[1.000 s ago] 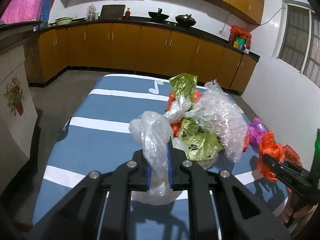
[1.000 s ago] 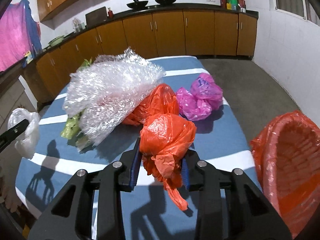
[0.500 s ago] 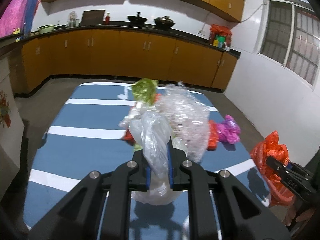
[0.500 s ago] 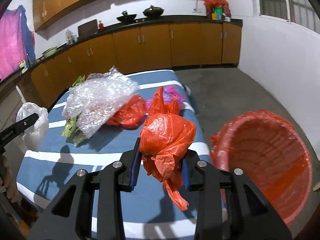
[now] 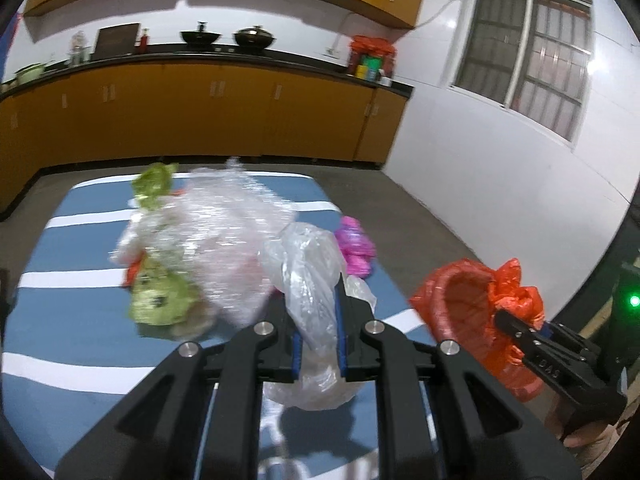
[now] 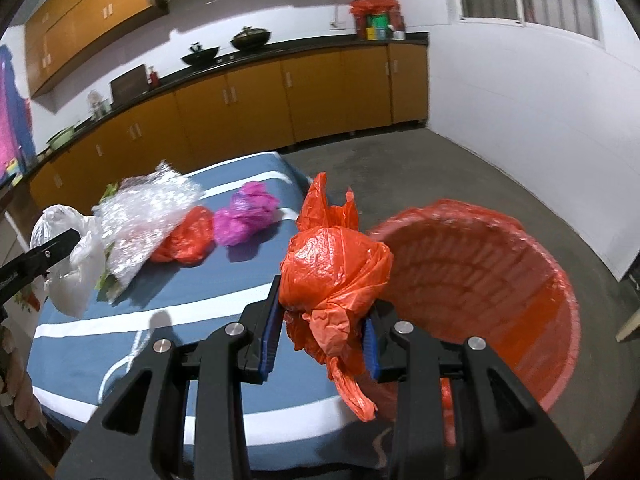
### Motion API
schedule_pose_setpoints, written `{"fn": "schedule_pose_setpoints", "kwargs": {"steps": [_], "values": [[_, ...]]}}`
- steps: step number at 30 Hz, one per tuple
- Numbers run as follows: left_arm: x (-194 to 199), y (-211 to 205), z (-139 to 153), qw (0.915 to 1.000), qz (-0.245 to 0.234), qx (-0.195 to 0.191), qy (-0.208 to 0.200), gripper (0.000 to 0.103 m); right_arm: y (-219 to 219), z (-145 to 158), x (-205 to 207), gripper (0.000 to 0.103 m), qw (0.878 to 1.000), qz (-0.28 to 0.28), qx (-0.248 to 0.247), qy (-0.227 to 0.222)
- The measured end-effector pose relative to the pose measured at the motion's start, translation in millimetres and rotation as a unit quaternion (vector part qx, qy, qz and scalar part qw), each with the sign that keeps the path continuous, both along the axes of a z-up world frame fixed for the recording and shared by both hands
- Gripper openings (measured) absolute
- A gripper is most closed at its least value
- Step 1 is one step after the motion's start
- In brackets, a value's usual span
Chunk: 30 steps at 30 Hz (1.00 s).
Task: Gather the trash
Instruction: 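Carry both bags over the orange basket and open both tools to drop them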
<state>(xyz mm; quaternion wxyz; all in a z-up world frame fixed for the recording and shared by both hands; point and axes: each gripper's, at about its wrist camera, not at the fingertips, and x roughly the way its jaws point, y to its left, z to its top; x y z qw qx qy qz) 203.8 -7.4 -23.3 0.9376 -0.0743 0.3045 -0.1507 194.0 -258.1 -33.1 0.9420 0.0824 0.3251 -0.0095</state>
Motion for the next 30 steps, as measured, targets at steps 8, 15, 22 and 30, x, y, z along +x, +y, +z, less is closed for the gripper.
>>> {"fn": "schedule_pose_setpoints", "kwargs": {"steps": [8, 15, 22, 30], "values": [[6.6, -57.9, 0.9, 0.9977, -0.065, -0.017, 0.005, 0.014, -43.7, -1.0, -14.3, 0.035, 0.999, -0.051, 0.008, 0.002], [16.2, -107.5, -3.0, 0.9929, -0.114, -0.031, 0.018, 0.014, -73.6, -1.2, -24.8, 0.035, 0.996, -0.085, 0.015, -0.001], [20.4, -152.2, -7.8, 0.9867, -0.159, -0.028, 0.02, 0.014, -98.7, -0.7, -30.6, 0.035, 0.994, -0.109, 0.021, -0.006], [32.7, -198.1, -16.4, 0.9791, -0.198, -0.03, 0.034, 0.014, -123.1, 1.2, -29.6, 0.035, 0.991, -0.128, 0.035, -0.011]]}}
